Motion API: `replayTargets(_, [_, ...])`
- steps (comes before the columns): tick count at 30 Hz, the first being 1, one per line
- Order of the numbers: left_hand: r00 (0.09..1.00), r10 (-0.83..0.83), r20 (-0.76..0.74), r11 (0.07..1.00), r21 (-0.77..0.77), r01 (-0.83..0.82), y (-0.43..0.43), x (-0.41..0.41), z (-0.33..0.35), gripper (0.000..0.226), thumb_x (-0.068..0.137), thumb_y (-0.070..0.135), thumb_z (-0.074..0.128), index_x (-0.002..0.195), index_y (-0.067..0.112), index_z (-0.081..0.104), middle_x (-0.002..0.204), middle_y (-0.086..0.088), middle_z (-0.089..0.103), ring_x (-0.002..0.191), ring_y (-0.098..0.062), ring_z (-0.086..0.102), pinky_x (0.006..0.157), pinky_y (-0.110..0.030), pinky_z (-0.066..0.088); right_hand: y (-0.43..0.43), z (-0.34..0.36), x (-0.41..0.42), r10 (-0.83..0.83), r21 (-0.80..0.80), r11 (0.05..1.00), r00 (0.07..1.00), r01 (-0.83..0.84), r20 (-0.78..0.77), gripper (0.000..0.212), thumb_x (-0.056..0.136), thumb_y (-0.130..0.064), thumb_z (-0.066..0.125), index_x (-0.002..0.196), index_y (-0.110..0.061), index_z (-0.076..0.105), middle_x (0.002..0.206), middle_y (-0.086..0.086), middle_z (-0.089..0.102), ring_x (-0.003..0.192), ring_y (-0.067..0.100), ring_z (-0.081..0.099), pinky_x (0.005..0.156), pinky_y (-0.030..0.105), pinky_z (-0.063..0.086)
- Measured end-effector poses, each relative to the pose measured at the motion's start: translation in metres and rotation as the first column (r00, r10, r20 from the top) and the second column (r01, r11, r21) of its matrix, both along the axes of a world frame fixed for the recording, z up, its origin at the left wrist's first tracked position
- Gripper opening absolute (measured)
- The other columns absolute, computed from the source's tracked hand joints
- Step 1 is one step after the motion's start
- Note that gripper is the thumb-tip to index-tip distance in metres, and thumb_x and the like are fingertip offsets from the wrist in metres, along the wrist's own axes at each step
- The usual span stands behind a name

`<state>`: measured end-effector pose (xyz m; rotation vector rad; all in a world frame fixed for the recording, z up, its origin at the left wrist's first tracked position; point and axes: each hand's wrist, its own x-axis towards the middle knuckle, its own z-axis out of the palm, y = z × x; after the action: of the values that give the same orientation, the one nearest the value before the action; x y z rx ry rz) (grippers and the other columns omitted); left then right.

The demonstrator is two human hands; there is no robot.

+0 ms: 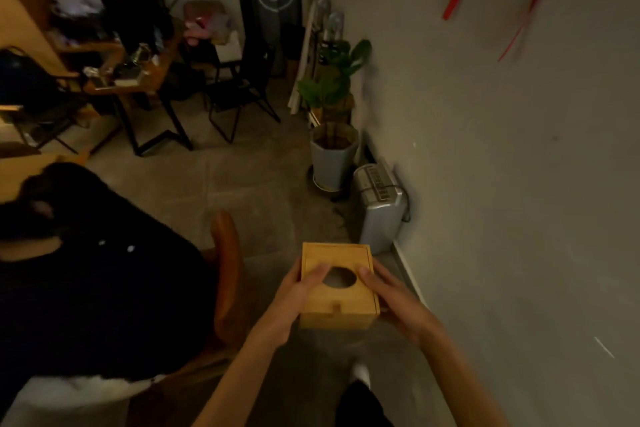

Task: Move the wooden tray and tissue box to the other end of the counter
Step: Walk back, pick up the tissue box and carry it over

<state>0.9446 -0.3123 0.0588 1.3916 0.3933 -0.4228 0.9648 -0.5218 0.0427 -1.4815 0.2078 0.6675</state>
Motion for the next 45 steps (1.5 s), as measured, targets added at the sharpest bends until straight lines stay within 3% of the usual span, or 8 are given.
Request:
replayTargets(8, [0.992,0.118,0.035,0.992,-0.058,-0.116,0.015,0.215,-0.017,0.083,0.062,0.069,0.075,0.134,0.035,0.051,0.124,-0.002,0.066,0.099,-0.02,0.071,0.073,-0.035,0.061,0.028,-0.004,0.236,-0.024,-0.098,0.994,0.99,0.038,0.137,0.081,0.07,-0.062,0.069,0.143,-0.037,0.045,0.128,-0.004,0.061,0.099,0.009,0.066,0.067,0.023,0.059])
replayTargets(11, [0.971,0.217,0.097,0.975,-0.077,-0.21,0.036,0.288,-0.014,0.065,0.08,0.06,0.066,0.137,0.036,0.046,0.129,-0.003,0.062,0.106,-0.022,0.068,0.084,-0.043,0.059,0.061,0.001,0.332,0.002,-0.101,0.995,0.986,0.015,0.166,0.077,0.072,-0.058,0.066,0.142,-0.028,0.049,0.137,0.008,0.057,0.11,0.021,0.061,0.095,0.041,0.054])
replayTargets(16, [0.881,0.459,0.113,0.886,-0.127,-0.445,0.101,0.382,-0.009,0.055,0.083,0.054,0.064,0.133,0.034,0.053,0.126,-0.002,0.065,0.11,-0.026,0.066,0.094,-0.053,0.054,0.151,-0.001,0.458,0.086,-0.097,0.992,0.992,-0.078,0.087,0.089,0.06,-0.073,0.068,0.138,-0.032,0.054,0.131,0.004,0.061,0.112,0.025,0.062,0.101,0.052,0.049])
replayTargets(24, [0.745,0.643,0.178,0.766,-0.15,-0.625,0.243,0.576,-0.022,0.016,0.094,0.043,0.053,0.11,0.041,0.056,0.112,0.005,0.063,0.083,-0.001,0.07,0.056,-0.017,0.056,0.309,-0.002,0.66,0.323,0.007,0.946,0.942,-0.325,0.087,0.076,0.055,-0.072,0.08,0.121,-0.035,0.067,0.114,0.0,0.075,0.099,0.021,0.073,0.076,0.036,0.06])
replayTargets(29, [0.653,0.731,0.199,0.682,-0.164,-0.713,0.33,0.686,-0.007,0.026,0.091,0.044,0.054,0.115,0.037,0.057,0.119,-0.001,0.064,0.098,-0.019,0.07,0.073,-0.038,0.061,0.405,0.01,0.775,0.418,0.011,0.908,0.907,-0.419,0.053,0.087,0.06,-0.077,0.073,0.134,-0.034,0.057,0.128,0.001,0.067,0.113,0.025,0.067,0.096,0.05,0.053])
replayTargets(34, [0.631,0.751,0.195,0.649,-0.04,-0.76,0.403,0.772,-0.004,0.041,0.095,0.049,0.045,0.133,0.034,0.043,0.128,0.004,0.056,0.114,-0.02,0.059,0.097,-0.046,0.052,0.491,0.011,0.875,0.481,-0.006,0.877,0.875,-0.481,0.064,0.053,0.067,-0.075,0.065,0.112,-0.046,0.065,0.117,-0.002,0.07,0.102,0.02,0.069,0.088,0.043,0.056])
replayTargets(40, [0.533,0.83,0.165,0.547,-0.052,-0.836,0.506,0.875,-0.011,0.038,0.088,0.053,0.049,0.124,0.039,0.046,0.128,0.0,0.057,0.114,-0.026,0.06,0.095,-0.05,0.053,0.619,0.001,0.994,0.57,-0.002,0.82,0.814,-0.573,0.109,0.05,0.088,-0.052,0.059,0.131,-0.027,0.059,0.121,-0.001,0.067,0.102,0.016,0.067,0.087,0.038,0.057])
replayTargets(45, [0.393,0.907,0.149,0.4,-0.024,-0.916,0.588,0.937,-0.012,0.058,0.083,0.056,0.054,0.136,0.038,0.04,0.132,0.001,0.054,0.109,-0.021,0.063,0.074,-0.031,0.06,0.731,0.002,1.083,0.709,-0.007,0.7,0.695,-0.714,0.117,0.03,0.085,-0.049,0.062,0.113,-0.037,0.065,0.114,-0.008,0.068,0.092,0.007,0.071,0.073,0.025,0.059])
